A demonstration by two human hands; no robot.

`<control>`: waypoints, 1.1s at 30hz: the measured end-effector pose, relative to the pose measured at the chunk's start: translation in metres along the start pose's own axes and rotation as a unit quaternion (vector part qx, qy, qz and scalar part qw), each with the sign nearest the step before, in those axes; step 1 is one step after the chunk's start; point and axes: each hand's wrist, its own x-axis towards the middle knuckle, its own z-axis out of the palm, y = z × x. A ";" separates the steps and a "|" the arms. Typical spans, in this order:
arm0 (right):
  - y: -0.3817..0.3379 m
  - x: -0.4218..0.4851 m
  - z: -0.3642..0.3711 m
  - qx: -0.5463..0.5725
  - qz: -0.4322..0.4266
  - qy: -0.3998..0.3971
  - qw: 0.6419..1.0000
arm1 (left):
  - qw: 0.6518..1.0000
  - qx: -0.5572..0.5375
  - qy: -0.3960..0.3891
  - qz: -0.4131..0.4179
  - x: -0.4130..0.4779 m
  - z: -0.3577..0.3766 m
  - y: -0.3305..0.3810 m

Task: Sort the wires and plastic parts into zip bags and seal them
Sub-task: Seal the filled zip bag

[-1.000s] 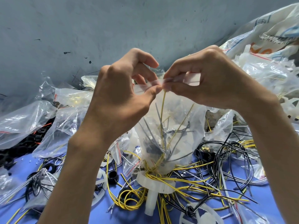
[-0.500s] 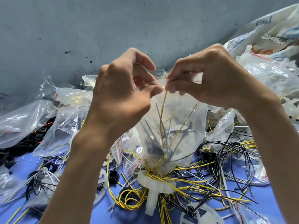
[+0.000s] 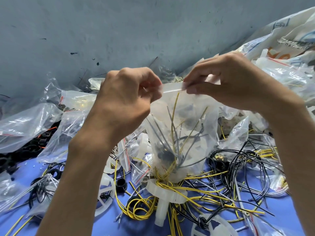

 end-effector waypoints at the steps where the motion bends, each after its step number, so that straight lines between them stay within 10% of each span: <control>1: 0.002 0.000 -0.001 -0.016 -0.002 -0.004 1.000 | 1.000 0.004 -0.004 -0.003 0.000 -0.001 -0.001; 33: 0.017 0.001 0.001 -0.028 0.000 0.098 0.995 | 0.995 0.049 0.014 -0.082 -0.001 -0.011 -0.014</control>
